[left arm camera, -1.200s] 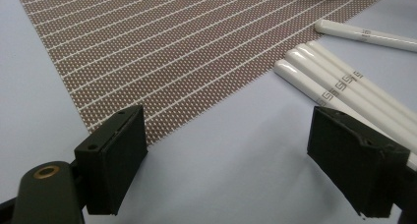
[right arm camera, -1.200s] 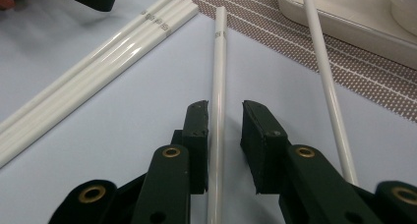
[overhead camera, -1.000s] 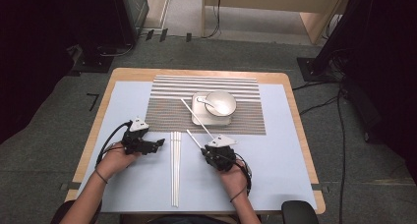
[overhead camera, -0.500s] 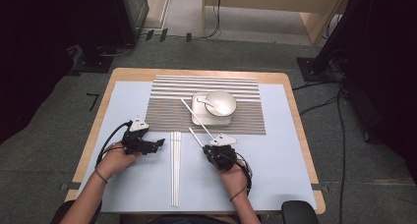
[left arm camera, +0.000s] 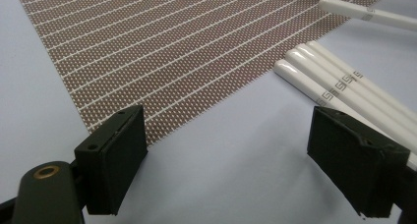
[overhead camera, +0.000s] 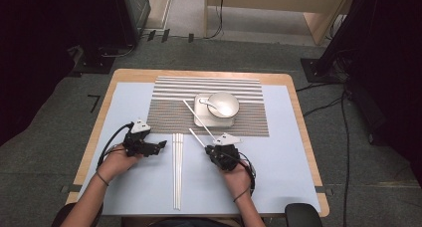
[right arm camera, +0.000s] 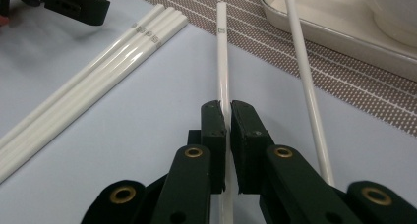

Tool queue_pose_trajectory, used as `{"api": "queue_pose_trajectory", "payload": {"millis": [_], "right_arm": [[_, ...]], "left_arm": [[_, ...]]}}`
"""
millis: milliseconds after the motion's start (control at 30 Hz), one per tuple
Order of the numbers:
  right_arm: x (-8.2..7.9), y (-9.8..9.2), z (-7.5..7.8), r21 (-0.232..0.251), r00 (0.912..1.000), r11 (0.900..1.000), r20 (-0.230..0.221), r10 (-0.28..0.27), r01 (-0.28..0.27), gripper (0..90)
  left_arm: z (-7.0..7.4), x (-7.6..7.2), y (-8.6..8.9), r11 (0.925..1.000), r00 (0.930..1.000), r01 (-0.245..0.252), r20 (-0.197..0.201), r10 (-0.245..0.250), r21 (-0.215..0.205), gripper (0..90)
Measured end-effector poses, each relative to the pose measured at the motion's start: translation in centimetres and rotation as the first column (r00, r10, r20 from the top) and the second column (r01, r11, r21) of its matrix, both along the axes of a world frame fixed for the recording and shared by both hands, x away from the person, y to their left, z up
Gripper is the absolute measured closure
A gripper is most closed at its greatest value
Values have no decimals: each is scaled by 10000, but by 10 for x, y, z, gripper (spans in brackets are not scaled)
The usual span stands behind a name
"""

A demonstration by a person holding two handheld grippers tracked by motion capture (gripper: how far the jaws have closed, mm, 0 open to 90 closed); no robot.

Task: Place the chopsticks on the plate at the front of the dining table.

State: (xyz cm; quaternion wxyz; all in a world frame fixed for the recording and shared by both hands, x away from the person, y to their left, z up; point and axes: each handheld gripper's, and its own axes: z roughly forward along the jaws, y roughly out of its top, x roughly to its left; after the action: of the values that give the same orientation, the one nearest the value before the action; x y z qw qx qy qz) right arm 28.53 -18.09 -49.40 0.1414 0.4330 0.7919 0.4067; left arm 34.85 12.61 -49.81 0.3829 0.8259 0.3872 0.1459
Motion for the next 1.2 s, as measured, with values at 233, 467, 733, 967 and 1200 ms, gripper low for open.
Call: {"api": "queue_pose_trajectory", "payload": {"millis": [233,467,733,967,1200], "right_arm": [[2,-3,3,145,10000,9999,-59,-19,20,855],[4,-5,7,180,10000,9998,11,-16,16,855],[8,-4,13,60,10000,10000,84,19,-19,855],[12,-4,14,45,10000,10000,55,7,-8,855],[16,-4,15,29,10000,10000,20,1,-1,855]], "left_arm": [[0,0,0,10000,10000,-1,0,1,9,147],[0,0,0,10000,10000,-4,2,4,18,147],[0,0,0,10000,10000,-6,1,6,15,147],[0,0,0,10000,10000,-3,-2,3,18,147],[0,0,0,10000,10000,-3,0,3,18,147]]}}
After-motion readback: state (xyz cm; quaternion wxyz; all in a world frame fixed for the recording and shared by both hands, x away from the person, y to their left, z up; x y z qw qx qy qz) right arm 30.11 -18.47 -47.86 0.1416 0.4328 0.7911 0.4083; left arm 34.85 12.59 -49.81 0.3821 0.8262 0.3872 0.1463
